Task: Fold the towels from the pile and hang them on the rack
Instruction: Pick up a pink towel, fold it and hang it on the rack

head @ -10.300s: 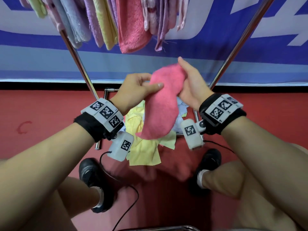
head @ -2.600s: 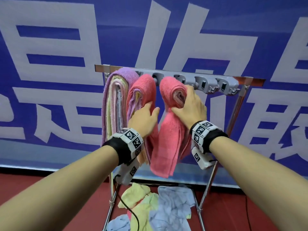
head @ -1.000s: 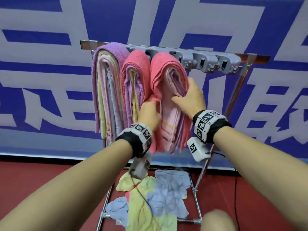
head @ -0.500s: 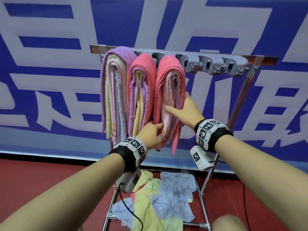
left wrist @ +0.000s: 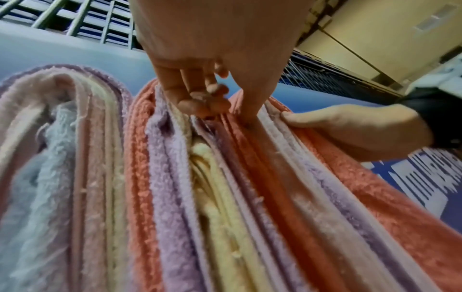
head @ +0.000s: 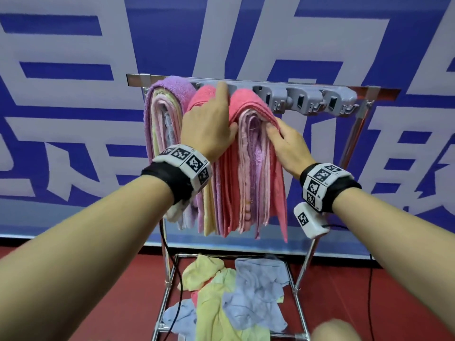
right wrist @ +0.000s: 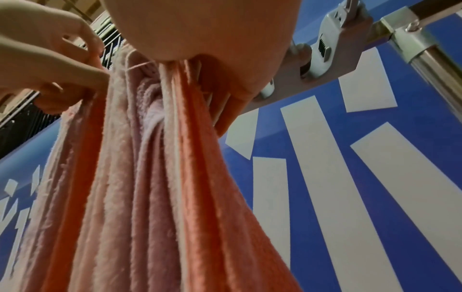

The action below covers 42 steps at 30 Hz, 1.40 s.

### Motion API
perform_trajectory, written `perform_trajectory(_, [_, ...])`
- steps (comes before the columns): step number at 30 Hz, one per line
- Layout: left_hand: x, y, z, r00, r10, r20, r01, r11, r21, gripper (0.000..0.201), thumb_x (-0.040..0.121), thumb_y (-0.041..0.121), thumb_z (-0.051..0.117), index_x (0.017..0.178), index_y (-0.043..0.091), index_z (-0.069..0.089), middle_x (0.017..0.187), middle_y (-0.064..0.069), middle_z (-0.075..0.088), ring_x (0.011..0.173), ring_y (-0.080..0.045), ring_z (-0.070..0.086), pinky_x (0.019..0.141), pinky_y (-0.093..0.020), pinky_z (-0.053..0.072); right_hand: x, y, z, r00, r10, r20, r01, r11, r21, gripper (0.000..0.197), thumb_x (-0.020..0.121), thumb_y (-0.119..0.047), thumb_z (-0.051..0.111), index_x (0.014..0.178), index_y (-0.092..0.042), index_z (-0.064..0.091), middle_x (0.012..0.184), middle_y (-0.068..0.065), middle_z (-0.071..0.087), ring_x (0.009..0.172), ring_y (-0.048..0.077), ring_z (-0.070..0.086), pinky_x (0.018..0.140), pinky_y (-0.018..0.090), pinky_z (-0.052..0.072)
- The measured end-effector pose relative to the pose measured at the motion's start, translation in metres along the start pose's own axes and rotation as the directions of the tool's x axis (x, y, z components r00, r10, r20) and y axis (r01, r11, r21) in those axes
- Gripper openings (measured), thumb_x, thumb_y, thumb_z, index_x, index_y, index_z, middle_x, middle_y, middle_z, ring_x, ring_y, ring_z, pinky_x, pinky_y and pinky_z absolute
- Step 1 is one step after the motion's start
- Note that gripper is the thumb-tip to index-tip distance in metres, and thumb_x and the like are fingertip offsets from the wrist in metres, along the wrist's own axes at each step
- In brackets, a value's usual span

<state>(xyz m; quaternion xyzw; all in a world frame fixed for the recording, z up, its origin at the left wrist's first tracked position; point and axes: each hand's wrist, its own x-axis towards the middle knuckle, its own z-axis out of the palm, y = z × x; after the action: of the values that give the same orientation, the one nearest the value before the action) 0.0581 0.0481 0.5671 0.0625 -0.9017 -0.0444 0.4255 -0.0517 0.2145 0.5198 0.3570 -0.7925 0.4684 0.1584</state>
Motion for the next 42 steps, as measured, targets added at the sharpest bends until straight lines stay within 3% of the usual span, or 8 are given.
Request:
perform_trajectory(8, [0.008,0.001,0.002,0.990,0.088,0.113,-0.113,0.965,0.236,0.019,0.089,0.021,0.052,0.099,0.011,0.064,0.097,-0.014,0.068,0.089,-0.041,0.064,0.064,-0.039,0.036,0.011,0.001,-0.017,0.995,-0.056,0.089,0.061,0.996,-0.063,0.031,0.098,-0.009,0.052,0.117,-0.027,0.069,0.088,-0.016,0.065,0.077,-0.009,0.056,0.069,0.007,0.037])
perform_trajectory(13, [0.027,0.002,-0.006,0.998,-0.034,0.049,0.026,0.988,0.152,0.021,0.085,0.014,0.049,0.094,0.010,0.067,0.097,-0.018,0.066,0.092,-0.044,0.060,0.067,-0.041,0.036,0.009,0.005,-0.013,0.982,-0.032,0.189,0.091,0.946,-0.312,0.025,0.091,0.001,0.049,0.102,-0.012,0.067,0.077,0.001,0.060,0.071,0.024,0.051,0.063,0.027,0.035])
perform_trajectory(22, [-0.079,-0.001,0.053,0.998,-0.066,0.016,0.067,0.920,-0.387,0.026,0.090,0.028,0.054,0.112,0.018,0.043,0.093,0.002,0.063,0.077,-0.027,0.062,0.070,-0.042,0.052,-0.036,0.050,0.041,0.959,0.243,0.147,-0.189,0.933,-0.307,0.030,0.090,-0.013,0.056,0.065,-0.022,0.043,0.064,0.003,0.053,0.065,0.032,0.054,0.059,0.031,0.037])
perform_trajectory(27, [-0.123,-0.014,0.084,0.967,0.185,0.173,-0.147,0.966,-0.211,0.013,0.093,0.030,0.051,0.102,0.020,0.052,0.093,0.006,0.061,0.075,-0.024,0.062,0.063,-0.043,0.052,-0.051,0.067,0.059,0.952,0.299,0.068,-0.287,0.948,-0.140,0.027,0.092,-0.017,0.059,0.068,-0.024,0.048,0.066,-0.001,0.057,0.061,0.018,0.052,0.059,0.032,0.040])
perform_trajectory(32, [-0.110,0.017,0.104,0.802,0.583,0.130,-0.548,0.804,-0.229,0.025,0.095,0.027,0.051,0.112,0.017,0.066,0.094,0.002,0.065,0.067,-0.024,0.065,0.046,-0.032,0.044,-0.058,0.072,0.033,0.937,0.318,0.147,-0.323,0.946,0.017,0.034,0.093,-0.012,0.062,0.063,-0.023,0.052,0.053,-0.016,0.053,0.053,0.001,0.049,0.057,0.019,0.043])
perform_trajectory(34, [-0.100,0.033,0.108,0.845,0.491,0.214,-0.469,0.871,-0.147,0.029,0.097,0.035,0.047,0.109,0.015,0.065,0.093,-0.002,0.065,0.073,-0.029,0.066,0.053,-0.034,0.042,-0.059,0.080,0.021,0.939,0.308,0.151,-0.320,0.946,0.057,0.025,0.087,-0.021,0.067,0.064,-0.023,0.061,0.054,-0.019,0.058,0.056,-0.003,0.053,0.065,0.022,0.047])
perform_trajectory(37, [-0.082,0.043,0.116,0.922,0.061,0.383,-0.074,0.997,0.018,0.049,0.094,0.059,0.047,0.101,0.013,0.065,0.098,-0.011,0.069,0.092,-0.037,0.066,0.070,-0.040,0.048,-0.058,0.094,0.009,0.936,0.311,0.167,-0.331,0.937,0.112,0.017,0.070,-0.047,0.070,0.078,-0.033,0.077,0.078,-0.007,0.075,0.078,0.011,0.067,0.084,0.041,0.055])
perform_trajectory(42, [-0.069,0.058,0.122,0.916,-0.021,0.400,0.030,0.999,-0.014,0.065,0.082,0.078,0.053,0.072,0.014,0.054,0.086,-0.013,0.067,0.087,-0.038,0.066,0.064,-0.035,0.040,-0.058,0.092,0.002,0.913,0.378,0.154,-0.398,0.908,0.128,0.039,0.056,-0.047,0.061,0.065,-0.010,0.070,0.069,0.008,0.065,0.070,0.024,0.057,0.076,0.048,0.049])
